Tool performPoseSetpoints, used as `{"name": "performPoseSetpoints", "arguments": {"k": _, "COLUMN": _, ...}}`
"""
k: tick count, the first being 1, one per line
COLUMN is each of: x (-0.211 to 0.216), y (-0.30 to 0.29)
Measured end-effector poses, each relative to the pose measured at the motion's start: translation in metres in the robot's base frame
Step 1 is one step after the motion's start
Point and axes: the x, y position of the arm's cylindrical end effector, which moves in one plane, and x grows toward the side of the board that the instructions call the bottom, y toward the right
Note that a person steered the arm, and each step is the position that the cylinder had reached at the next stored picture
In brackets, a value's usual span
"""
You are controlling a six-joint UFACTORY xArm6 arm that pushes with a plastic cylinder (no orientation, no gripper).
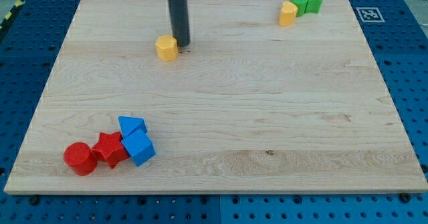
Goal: Slide the yellow hexagon towards the center left
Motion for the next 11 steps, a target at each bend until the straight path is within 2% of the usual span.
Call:
{"name": "performPoseSetpoints", "arguments": {"k": 4, "x": 0.027, "y": -0.009}}
{"name": "performPoseSetpoints", "arguments": {"k": 6, "x": 0.047, "y": 0.035}}
{"name": "performPoseSetpoints", "arguments": {"k": 7, "x": 0.058, "y": 0.035}}
{"name": "performPoseSetpoints", "arguments": {"k": 9, "x": 0.065, "y": -0.001}}
{"name": "performPoseSetpoints", "arguments": {"k": 11, "x": 0.038, "y": -0.033}}
